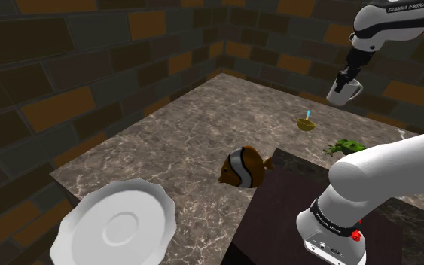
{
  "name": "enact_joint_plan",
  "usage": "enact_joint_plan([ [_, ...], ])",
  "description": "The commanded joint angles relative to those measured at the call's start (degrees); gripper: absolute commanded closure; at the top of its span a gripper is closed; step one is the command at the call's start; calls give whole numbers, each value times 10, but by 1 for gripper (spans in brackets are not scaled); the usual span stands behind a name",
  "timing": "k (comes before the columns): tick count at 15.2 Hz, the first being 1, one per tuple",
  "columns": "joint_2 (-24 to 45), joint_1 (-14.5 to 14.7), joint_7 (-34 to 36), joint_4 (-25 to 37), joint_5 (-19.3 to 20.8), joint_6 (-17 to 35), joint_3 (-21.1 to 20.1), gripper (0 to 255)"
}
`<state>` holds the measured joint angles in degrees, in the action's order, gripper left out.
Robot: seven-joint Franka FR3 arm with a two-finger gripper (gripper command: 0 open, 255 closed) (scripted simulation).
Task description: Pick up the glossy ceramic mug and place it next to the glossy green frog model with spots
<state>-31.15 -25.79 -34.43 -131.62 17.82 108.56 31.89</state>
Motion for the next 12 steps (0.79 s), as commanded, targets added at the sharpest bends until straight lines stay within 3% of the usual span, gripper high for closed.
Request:
enact_joint_plan([
  [1,19,-2,-33,20,2,5,28,255],
  [7,83,2,-132,90,-13,15,118,255],
  [12,166,18,-233,164,-63,22,209,255],
])
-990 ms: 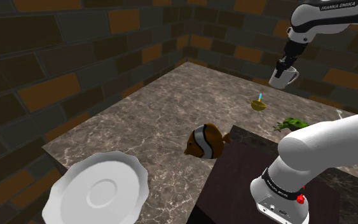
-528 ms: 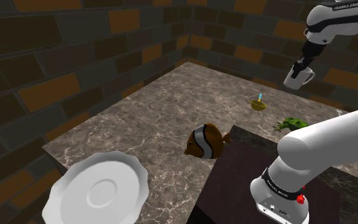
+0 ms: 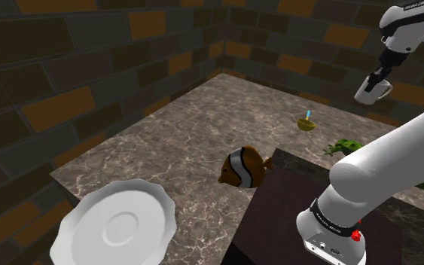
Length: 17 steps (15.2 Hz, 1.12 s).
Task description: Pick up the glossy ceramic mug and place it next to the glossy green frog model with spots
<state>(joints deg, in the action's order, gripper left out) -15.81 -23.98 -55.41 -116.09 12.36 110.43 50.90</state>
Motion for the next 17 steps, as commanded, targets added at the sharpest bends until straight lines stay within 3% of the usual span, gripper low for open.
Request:
enact_joint_plan([
  [1,34,5,-47,26,-25,4,39,255],
  [4,118,13,-133,81,-102,3,106,255],
  [7,220,-18,-226,138,-204,-12,142,255],
  [17,242,-31,-245,75,-229,60,130,255],
])
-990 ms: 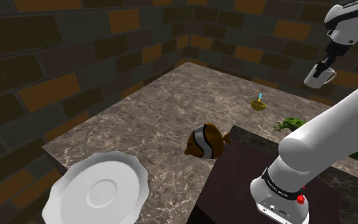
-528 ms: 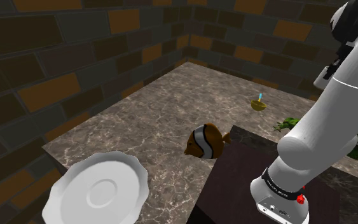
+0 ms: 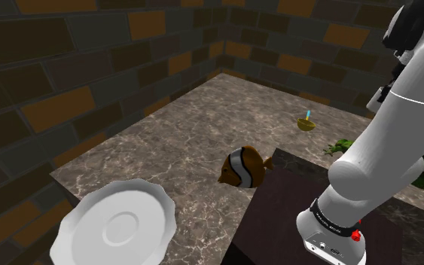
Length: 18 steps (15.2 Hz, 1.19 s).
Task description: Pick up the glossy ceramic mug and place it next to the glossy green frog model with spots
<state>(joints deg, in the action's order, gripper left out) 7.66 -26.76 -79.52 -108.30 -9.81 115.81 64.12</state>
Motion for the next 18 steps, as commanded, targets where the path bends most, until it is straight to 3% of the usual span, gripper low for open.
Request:
enact_joint_plan([
  [1,10,-5,-7,-8,-11,13,-3,255],
  [18,88,-51,-73,-79,-105,119,-48,255],
])
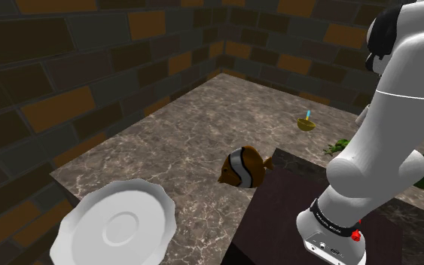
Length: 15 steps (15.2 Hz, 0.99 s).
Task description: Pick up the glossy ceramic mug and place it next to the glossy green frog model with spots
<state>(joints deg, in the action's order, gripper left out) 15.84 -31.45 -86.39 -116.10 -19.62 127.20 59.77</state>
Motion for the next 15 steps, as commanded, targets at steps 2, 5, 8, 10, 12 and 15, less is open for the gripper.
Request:
enact_joint_plan([
  [2,17,-11,-13,-7,-20,16,-13,255],
  [5,21,-15,-17,-9,-26,21,-17,255],
  [8,21,-15,-17,-9,-26,21,-17,255],
  [10,21,-15,-17,-9,-26,21,-17,255],
  [12,21,-15,-17,-9,-26,21,-17,0],
  [15,21,-15,-17,-9,-26,21,-17,0],
])
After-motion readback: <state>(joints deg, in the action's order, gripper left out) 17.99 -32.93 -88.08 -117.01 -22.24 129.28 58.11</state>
